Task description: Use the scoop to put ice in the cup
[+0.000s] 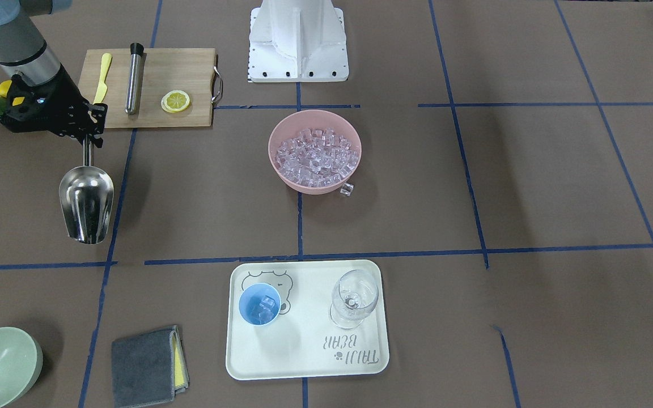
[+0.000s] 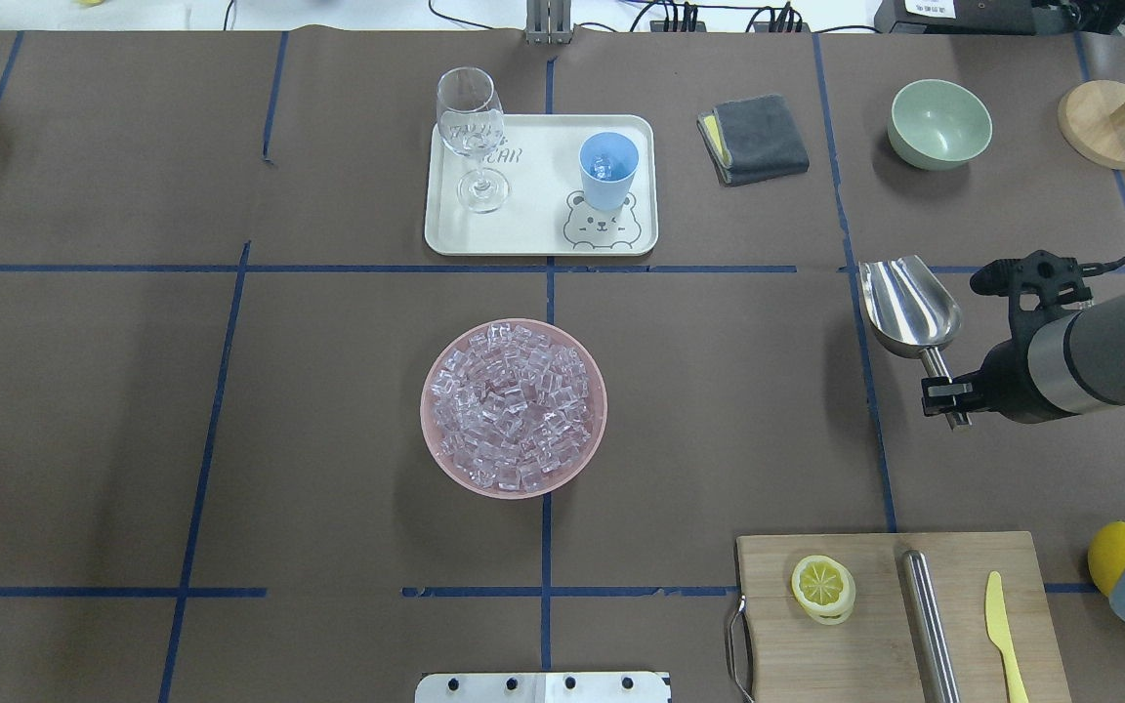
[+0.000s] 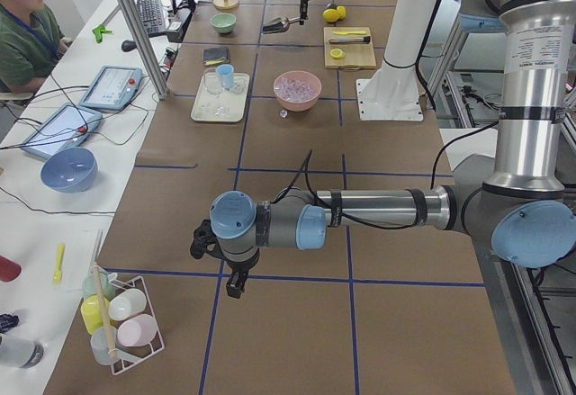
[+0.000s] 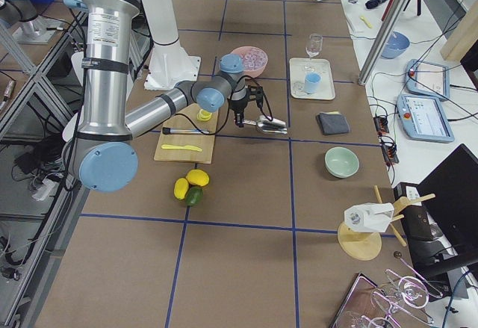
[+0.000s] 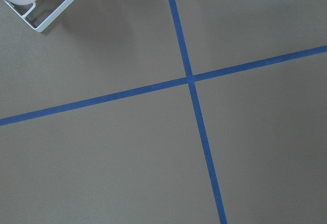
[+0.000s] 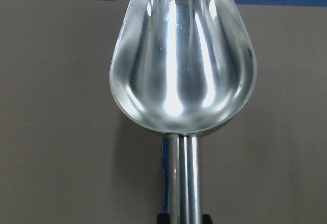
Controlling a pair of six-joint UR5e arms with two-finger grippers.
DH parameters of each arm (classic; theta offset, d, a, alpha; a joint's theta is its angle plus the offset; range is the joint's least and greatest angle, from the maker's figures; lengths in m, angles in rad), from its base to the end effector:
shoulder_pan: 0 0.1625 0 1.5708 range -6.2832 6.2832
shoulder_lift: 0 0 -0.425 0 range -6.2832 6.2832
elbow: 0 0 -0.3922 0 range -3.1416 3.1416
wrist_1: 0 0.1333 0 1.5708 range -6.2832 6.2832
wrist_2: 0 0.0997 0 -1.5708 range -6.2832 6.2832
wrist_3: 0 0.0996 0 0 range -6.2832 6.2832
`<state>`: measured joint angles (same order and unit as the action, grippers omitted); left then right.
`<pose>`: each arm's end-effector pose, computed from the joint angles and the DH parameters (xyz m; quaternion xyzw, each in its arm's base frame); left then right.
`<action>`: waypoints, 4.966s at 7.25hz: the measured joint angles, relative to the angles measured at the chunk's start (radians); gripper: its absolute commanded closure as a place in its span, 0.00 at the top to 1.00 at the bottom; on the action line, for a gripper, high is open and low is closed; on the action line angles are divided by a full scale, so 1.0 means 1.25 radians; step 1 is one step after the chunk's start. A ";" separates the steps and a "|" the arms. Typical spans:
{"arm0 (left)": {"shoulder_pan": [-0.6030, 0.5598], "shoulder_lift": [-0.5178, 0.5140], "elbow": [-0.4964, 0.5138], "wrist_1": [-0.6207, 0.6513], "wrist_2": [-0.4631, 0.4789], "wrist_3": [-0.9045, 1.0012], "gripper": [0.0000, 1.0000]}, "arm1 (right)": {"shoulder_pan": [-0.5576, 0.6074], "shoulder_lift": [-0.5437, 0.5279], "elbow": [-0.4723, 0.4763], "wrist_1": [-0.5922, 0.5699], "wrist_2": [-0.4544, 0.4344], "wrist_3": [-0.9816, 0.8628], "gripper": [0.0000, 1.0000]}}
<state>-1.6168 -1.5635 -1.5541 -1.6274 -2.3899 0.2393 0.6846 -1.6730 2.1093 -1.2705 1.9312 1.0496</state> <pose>-0.0830 -0.4875 0.6616 0.0714 0.3920 0.0950 0.9123 -0.2854 -0.3597 0.4216 0.0631 -0.3866 0.0106 0.9200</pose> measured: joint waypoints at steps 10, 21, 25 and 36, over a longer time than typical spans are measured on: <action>0.000 -0.005 -0.006 0.000 0.000 0.000 1.00 | -0.146 -0.122 -0.082 0.268 -0.150 0.160 0.00; 0.000 -0.008 -0.007 -0.002 -0.001 0.000 1.00 | 0.021 -0.086 0.007 0.052 0.042 -0.045 1.00; 0.001 -0.005 -0.003 -0.005 0.001 0.007 1.00 | 0.360 -0.028 -0.062 -0.134 0.252 -0.496 1.00; 0.002 -0.002 -0.003 0.003 0.010 0.004 1.00 | 0.707 -0.075 -0.128 -0.388 0.294 -0.884 1.00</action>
<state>-1.6137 -1.5655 -1.5578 -1.6231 -2.3777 0.2438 1.5686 -1.7672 1.9495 -1.7554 2.2988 -0.0556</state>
